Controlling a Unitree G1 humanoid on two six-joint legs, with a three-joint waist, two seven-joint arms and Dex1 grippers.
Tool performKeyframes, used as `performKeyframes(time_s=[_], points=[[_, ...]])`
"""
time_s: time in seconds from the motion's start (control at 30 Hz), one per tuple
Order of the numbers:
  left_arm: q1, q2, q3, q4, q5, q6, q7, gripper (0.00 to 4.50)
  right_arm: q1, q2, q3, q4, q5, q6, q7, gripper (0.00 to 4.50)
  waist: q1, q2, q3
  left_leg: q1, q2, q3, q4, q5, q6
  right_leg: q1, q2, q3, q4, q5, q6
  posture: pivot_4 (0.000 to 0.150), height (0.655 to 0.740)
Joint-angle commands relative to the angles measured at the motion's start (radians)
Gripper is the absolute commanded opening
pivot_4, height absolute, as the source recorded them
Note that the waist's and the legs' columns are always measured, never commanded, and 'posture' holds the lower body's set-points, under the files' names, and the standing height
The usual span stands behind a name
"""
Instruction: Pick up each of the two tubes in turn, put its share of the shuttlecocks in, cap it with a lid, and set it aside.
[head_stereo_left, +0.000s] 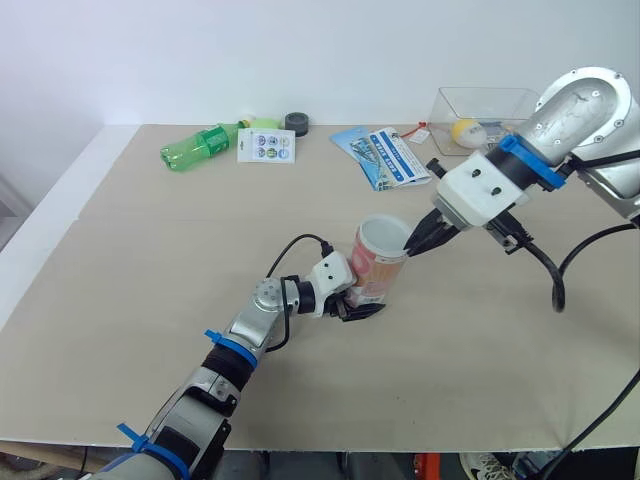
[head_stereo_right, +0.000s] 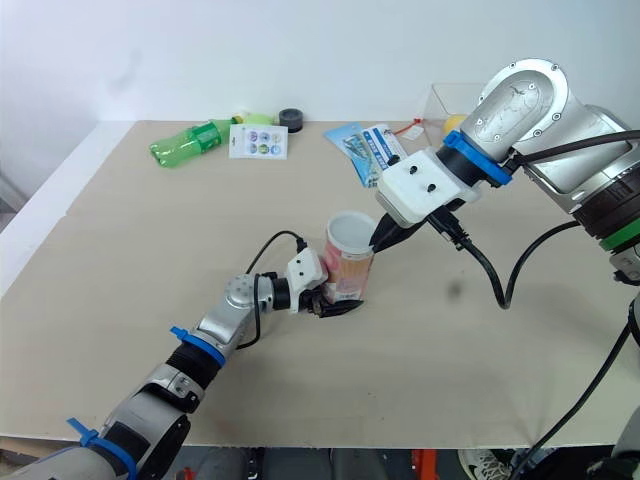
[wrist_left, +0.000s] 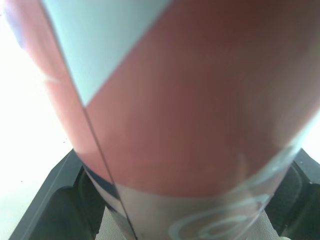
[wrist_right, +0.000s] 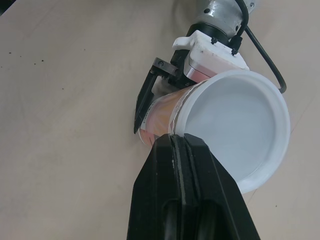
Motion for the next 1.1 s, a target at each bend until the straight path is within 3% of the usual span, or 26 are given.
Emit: performKeyframes(time_s=[0.03,0.17,0.2,0.3,0.5,0.73,0.83,0.93,1.1], points=[[0.02,0.007,0.0,0.003,0.009,0.023,0.003,3.69,-0.034,-0.002,0.014,-0.012,0.012,0.022,0.039,0.04,0.0,0.0,0.0,0.0,0.0,0.0,0.0,0.0,0.0,0.0,0.0,0.0,0.0,0.0,0.0,0.15,0.74],[0.022,0.006,0.002,-0.001,0.008,0.03,0.005,3.69,-0.043,-0.013,0.019,-0.032,0.05,0.076,0.039,0.04,0.0,0.0,0.0,0.0,0.0,0.0,0.0,0.0,0.0,0.0,0.0,0.0,0.0,0.0,0.0,0.15,0.74],[0.024,0.006,0.003,-0.002,0.007,0.033,0.005,3.69,-0.042,-0.015,0.01,-0.036,0.07,0.084,0.039,0.7,0.0,0.0,0.0,0.0,0.0,0.0,0.0,0.0,0.0,0.0,0.0,0.0,0.0,0.0,0.0,0.15,0.74],[0.029,0.006,0.003,-0.01,0.005,0.039,0.005,3.69,-0.037,-0.019,-0.023,-0.041,0.1,0.102,0.039,1.97,0.0,0.0,0.0,0.0,0.0,0.0,0.0,0.0,0.0,0.0,0.0,0.0,0.0,0.0,0.0,0.15,0.74],[0.034,0.012,0.009,-0.017,0.0,0.052,0.003,3.69,-0.004,-0.051,-0.096,-0.033,0.183,0.221,0.039,1.97,0.0,0.0,0.0,0.0,0.0,0.0,0.0,0.0,0.0,0.0,0.0,0.0,0.0,-0.001,-0.001,0.15,0.74],[0.027,0.014,0.019,-0.019,-0.004,0.05,0.004,3.69,0.142,0.048,-0.435,0.104,0.271,0.501,0.029,1.97,-0.001,0.0,0.0,0.0,0.002,0.0,0.0,0.0,0.0,0.0,0.001,-0.001,0.001,0.0,-0.002,0.15,0.74],[0.027,0.013,0.02,-0.027,-0.006,0.054,0.005,3.69,0.256,0.124,-0.566,0.085,0.229,0.564,-0.087,1.25,-0.001,-0.001,-0.001,0.001,0.003,0.0,0.001,0.0,0.0,0.0,0.002,-0.002,0.001,0.001,-0.003,0.15,0.74],[0.031,0.012,0.019,-0.037,-0.008,0.057,0.005,3.69,0.357,0.16,-0.639,0.022,0.142,0.567,-0.115,0.09,0.0,0.0,-0.001,0.0,0.003,-0.001,0.0,0.0,0.001,0.0,0.003,-0.002,0.002,0.002,-0.001,0.15,0.74],[0.034,0.013,0.019,-0.042,-0.011,0.058,0.003,3.69,0.454,0.229,-0.731,-0.047,0.067,0.62,-0.148,0.09,0.0,0.0,-0.001,-0.001,0.003,-0.001,0.0,0.0,0.001,-0.001,0.004,-0.002,0.002,0.003,0.003,0.15,0.74]])
